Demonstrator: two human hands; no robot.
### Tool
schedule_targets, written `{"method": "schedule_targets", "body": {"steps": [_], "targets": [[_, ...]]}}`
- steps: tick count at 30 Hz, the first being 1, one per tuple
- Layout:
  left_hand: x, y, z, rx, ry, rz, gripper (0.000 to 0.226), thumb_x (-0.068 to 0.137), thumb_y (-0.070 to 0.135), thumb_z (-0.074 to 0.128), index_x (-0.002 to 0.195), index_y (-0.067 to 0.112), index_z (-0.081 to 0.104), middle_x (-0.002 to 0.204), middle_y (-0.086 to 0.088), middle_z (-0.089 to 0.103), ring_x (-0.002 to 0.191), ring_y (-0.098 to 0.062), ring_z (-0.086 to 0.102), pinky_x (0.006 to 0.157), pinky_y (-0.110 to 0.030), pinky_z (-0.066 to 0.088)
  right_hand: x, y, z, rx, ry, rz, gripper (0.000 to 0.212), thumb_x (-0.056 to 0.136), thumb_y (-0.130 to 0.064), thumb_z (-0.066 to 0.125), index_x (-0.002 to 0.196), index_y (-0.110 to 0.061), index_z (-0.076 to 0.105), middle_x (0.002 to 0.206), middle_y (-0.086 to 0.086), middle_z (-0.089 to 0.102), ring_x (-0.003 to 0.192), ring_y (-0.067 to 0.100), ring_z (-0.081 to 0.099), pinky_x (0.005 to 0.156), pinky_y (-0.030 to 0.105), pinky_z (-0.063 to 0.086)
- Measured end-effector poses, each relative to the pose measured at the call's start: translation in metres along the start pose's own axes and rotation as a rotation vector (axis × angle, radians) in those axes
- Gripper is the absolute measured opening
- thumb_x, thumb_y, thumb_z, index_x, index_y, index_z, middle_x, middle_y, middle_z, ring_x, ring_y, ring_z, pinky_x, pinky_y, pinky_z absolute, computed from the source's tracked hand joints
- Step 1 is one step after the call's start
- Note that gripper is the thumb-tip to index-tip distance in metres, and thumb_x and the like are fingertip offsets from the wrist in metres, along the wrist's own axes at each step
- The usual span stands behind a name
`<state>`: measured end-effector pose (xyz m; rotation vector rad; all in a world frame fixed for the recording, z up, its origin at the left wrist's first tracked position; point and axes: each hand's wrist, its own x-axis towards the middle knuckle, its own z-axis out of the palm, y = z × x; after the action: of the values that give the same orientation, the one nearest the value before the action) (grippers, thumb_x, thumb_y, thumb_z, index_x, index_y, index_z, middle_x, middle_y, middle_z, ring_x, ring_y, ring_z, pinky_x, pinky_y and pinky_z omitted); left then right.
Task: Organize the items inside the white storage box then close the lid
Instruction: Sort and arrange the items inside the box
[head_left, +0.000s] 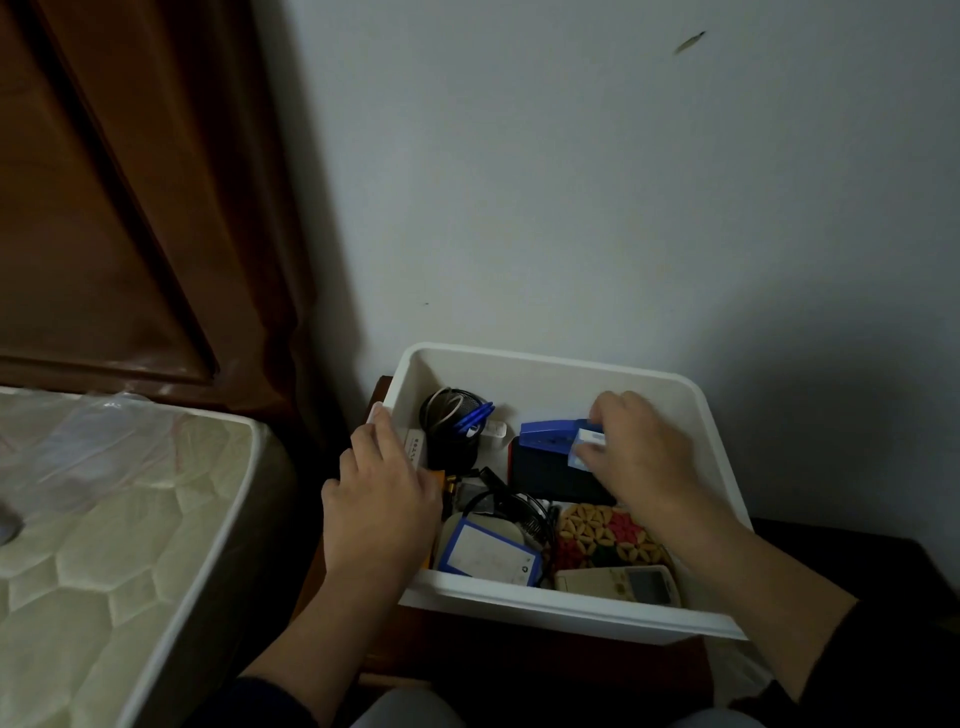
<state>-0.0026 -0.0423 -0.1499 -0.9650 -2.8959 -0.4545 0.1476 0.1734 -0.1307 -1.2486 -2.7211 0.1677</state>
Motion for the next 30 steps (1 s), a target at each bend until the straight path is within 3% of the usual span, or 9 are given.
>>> {"method": "schedule_targets", "body": {"steps": [3, 6, 10, 12, 15, 20, 23, 27, 30], "targets": [[0.0, 0.0, 0.0, 0.006, -0.005, -0.004, 0.078, 0.1, 0.045, 0.049, 0.163, 0.012, 0.017, 0.149, -0.012, 0.046, 0.129, -0.028, 0.058, 0.092, -0.044, 0.059, -0.019, -0.034, 0.0, 0.149, -0.319, -0.253, 0.023, 0.087, -0.05, 0.079, 0.097, -0.034, 0.066, 0.09, -0.016, 0.063, 0.082, 0.004, 0.062, 0.07, 0.027, 0.052], [-0.001, 0.0, -0.001, 0.002, -0.004, -0.003, 0.078, 0.1, 0.045, 0.05, 0.163, 0.012, 0.017, 0.149, -0.012, 0.046, 0.129, -0.028, 0.058, 0.093, -0.044, 0.059, -0.036, -0.065, 0.02, 0.057, -0.653, -0.45, 0.023, 0.094, -0.037, 0.073, 0.116, -0.031, 0.067, 0.112, -0.01, 0.068, 0.102, 0.011, 0.066, 0.087, 0.036, 0.056], [-0.001, 0.001, -0.002, -0.001, -0.009, -0.005, 0.079, 0.1, 0.046, 0.05, 0.163, 0.012, 0.017, 0.149, -0.011, 0.046, 0.13, -0.028, 0.058, 0.093, -0.044, 0.059, -0.035, -0.087, 0.049, -0.234, -0.572, -0.533, 0.038, 0.105, -0.02, 0.059, 0.141, -0.014, 0.05, 0.136, 0.011, 0.059, 0.118, 0.032, 0.062, 0.091, 0.046, 0.051], [-0.001, 0.001, -0.002, 0.0, -0.014, -0.004, 0.078, 0.1, 0.046, 0.05, 0.163, 0.012, 0.017, 0.149, -0.011, 0.046, 0.131, -0.028, 0.057, 0.094, -0.044, 0.059, -0.032, -0.094, 0.055, -0.263, -0.581, -0.531, 0.049, 0.104, -0.02, 0.062, 0.148, -0.012, 0.041, 0.137, 0.014, 0.057, 0.116, 0.034, 0.063, 0.09, 0.047, 0.053], [-0.002, 0.001, -0.003, -0.008, -0.024, -0.002, 0.078, 0.101, 0.045, 0.051, 0.163, 0.013, 0.016, 0.15, -0.011, 0.045, 0.132, -0.028, 0.056, 0.096, -0.044, 0.059, -0.029, -0.096, 0.063, -0.209, -0.622, -0.495, 0.045, 0.105, -0.018, 0.059, 0.144, -0.011, 0.039, 0.129, 0.014, 0.064, 0.111, 0.033, 0.065, 0.085, 0.045, 0.053], [-0.001, 0.002, -0.004, -0.018, -0.033, -0.006, 0.078, 0.102, 0.046, 0.05, 0.163, 0.014, 0.015, 0.151, -0.009, 0.044, 0.133, -0.026, 0.055, 0.097, -0.043, 0.059, -0.022, -0.087, 0.059, -0.028, -0.68, -0.394, 0.056, 0.096, -0.02, 0.072, 0.142, -0.02, 0.039, 0.11, 0.002, 0.063, 0.099, 0.025, 0.064, 0.082, 0.04, 0.057], [0.0, 0.0, -0.004, -0.017, -0.036, -0.007, 0.077, 0.101, 0.045, 0.05, 0.163, 0.013, 0.016, 0.151, -0.01, 0.045, 0.132, -0.026, 0.055, 0.097, -0.043, 0.058, -0.013, -0.076, 0.042, 0.063, -0.734, -0.368, 0.069, 0.072, -0.04, 0.09, 0.124, -0.029, 0.046, 0.1, -0.009, 0.055, 0.091, 0.017, 0.059, 0.072, 0.034, 0.054], [-0.001, 0.003, -0.005, 0.053, -0.006, -0.017, 0.076, 0.097, 0.04, 0.053, 0.161, 0.007, 0.028, 0.148, -0.014, 0.048, 0.132, -0.032, 0.052, 0.101, -0.049, 0.05, 0.002, -0.051, 0.006, 0.125, -0.558, -0.392, 0.083, 0.056, -0.054, 0.087, 0.128, -0.037, 0.051, 0.105, -0.019, 0.057, 0.09, 0.008, 0.059, 0.067, 0.028, 0.052], [-0.003, 0.003, -0.005, 0.042, 0.068, 0.126, 0.07, 0.093, 0.037, 0.06, 0.155, 0.01, 0.042, 0.147, -0.012, 0.051, 0.136, -0.033, 0.047, 0.111, -0.053, 0.04, 0.013, -0.028, -0.017, 0.09, -0.44, -0.403, 0.085, 0.054, -0.055, 0.085, 0.13, -0.039, 0.049, 0.11, -0.019, 0.059, 0.094, 0.01, 0.061, 0.073, 0.032, 0.055]]}}
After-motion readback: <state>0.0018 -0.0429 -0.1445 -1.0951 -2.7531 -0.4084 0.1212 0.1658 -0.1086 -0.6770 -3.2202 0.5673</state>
